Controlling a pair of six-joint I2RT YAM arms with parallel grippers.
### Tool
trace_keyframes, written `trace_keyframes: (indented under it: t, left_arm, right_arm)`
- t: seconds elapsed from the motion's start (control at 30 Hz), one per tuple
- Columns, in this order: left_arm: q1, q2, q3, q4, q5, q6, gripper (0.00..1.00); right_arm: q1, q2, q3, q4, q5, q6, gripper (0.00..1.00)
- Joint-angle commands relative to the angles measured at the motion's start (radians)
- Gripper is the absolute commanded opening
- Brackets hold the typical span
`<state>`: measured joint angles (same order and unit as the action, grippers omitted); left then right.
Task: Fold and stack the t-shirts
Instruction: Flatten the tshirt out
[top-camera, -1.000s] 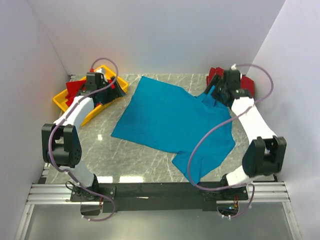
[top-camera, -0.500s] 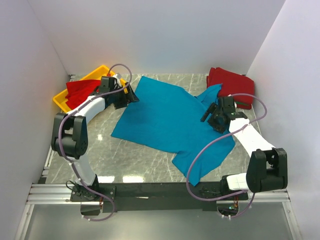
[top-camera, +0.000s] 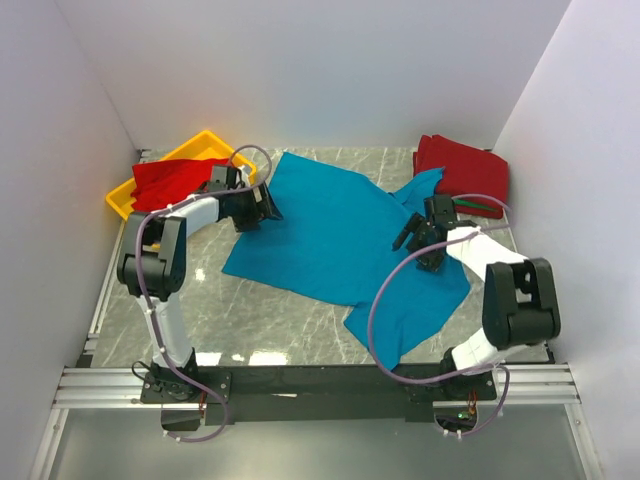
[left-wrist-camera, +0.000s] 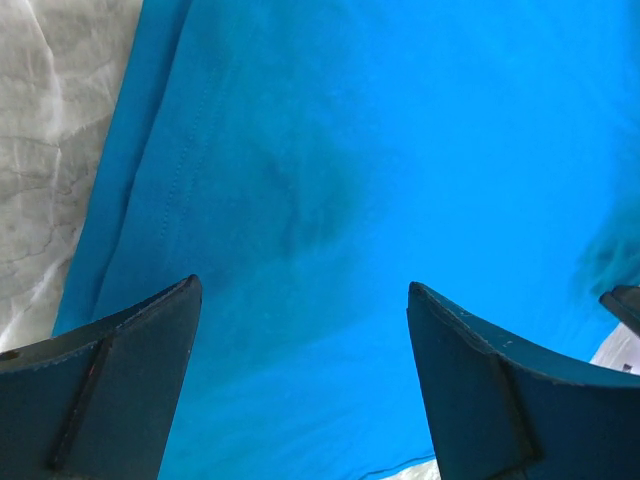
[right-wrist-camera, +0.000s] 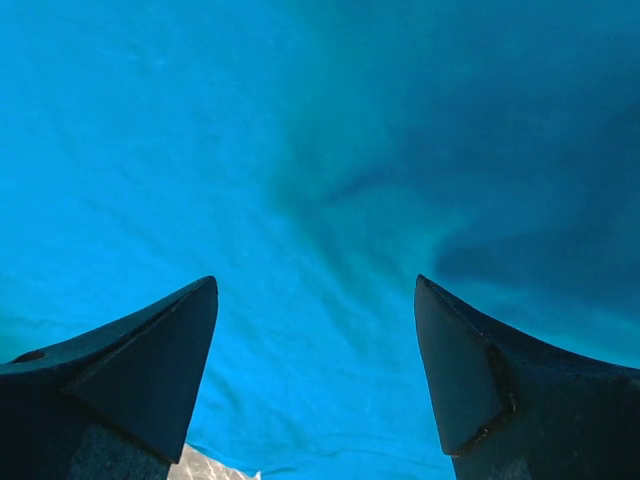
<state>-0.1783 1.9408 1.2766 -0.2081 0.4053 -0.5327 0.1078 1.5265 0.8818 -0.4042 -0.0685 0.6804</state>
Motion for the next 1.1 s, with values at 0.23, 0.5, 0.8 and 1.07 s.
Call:
trace_keyframes:
  t: [0.23, 0.5, 0.8, 1.07]
  left_arm:
    - [0.016, 0.095, 0.047, -0.063, -0.028, 0.085, 0.89]
    - [0.063, 0.176, 0.128, -0.132, -0.125, 0.076, 0.89]
    - [0.071, 0.167, 0.214, -0.149, -0.068, 0.100, 0.88]
    - [0.069, -0.040, 0.199, -0.189, -0.146, 0.097, 0.90]
  right_arm:
    - [0.050, 0.175, 0.150, 0.008, 0.009, 0.013, 0.85]
    - [0.087, 0.305, 0.295, -0.073, 0.067, 0.022, 0.84]
    - [0.092, 0.354, 0.378, -0.084, 0.046, 0.024, 0.84]
    - [0.099, 0.324, 0.434, -0.082, 0.006, 0.011, 0.84]
